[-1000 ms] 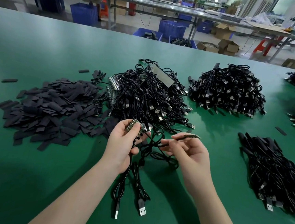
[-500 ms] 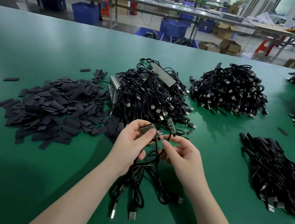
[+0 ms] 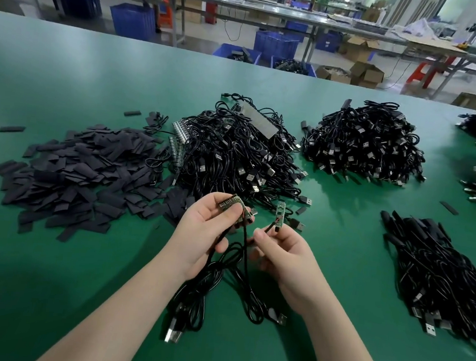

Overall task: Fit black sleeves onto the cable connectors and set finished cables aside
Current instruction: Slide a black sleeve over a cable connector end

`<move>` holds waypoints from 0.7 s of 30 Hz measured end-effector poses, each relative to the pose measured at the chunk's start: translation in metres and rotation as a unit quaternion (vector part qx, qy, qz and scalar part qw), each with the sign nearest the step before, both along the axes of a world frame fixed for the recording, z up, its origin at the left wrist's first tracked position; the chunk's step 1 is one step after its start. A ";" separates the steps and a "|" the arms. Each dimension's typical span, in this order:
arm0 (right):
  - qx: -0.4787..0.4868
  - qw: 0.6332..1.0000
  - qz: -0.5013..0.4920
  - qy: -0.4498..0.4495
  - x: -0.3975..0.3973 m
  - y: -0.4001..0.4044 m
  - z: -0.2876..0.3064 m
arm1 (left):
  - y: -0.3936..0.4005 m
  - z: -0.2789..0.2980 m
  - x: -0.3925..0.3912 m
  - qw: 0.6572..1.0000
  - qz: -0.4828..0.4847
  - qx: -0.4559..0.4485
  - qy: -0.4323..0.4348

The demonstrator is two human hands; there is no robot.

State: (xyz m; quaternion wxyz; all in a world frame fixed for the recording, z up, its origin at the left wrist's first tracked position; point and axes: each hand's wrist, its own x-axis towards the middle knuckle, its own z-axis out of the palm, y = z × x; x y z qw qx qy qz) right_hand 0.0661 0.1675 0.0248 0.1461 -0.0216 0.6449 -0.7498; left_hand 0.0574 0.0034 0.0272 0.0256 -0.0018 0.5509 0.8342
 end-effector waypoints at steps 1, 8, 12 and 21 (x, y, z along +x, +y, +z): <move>0.001 1.000 -0.002 0.011 0.000 -0.001 0.000 | 0.000 -0.001 -0.001 1.000 0.012 0.004 -0.011; 0.058 0.985 -0.012 0.162 0.005 -0.005 0.004 | -0.001 -0.007 -0.006 0.997 0.054 -0.012 -0.047; -0.066 0.985 0.031 0.156 0.010 -0.006 0.010 | 0.000 -0.007 -0.008 0.995 0.073 0.019 -0.064; -0.428 0.903 -0.039 -0.025 -0.001 0.019 0.022 | -0.004 0.000 -0.013 0.963 0.096 0.209 -0.140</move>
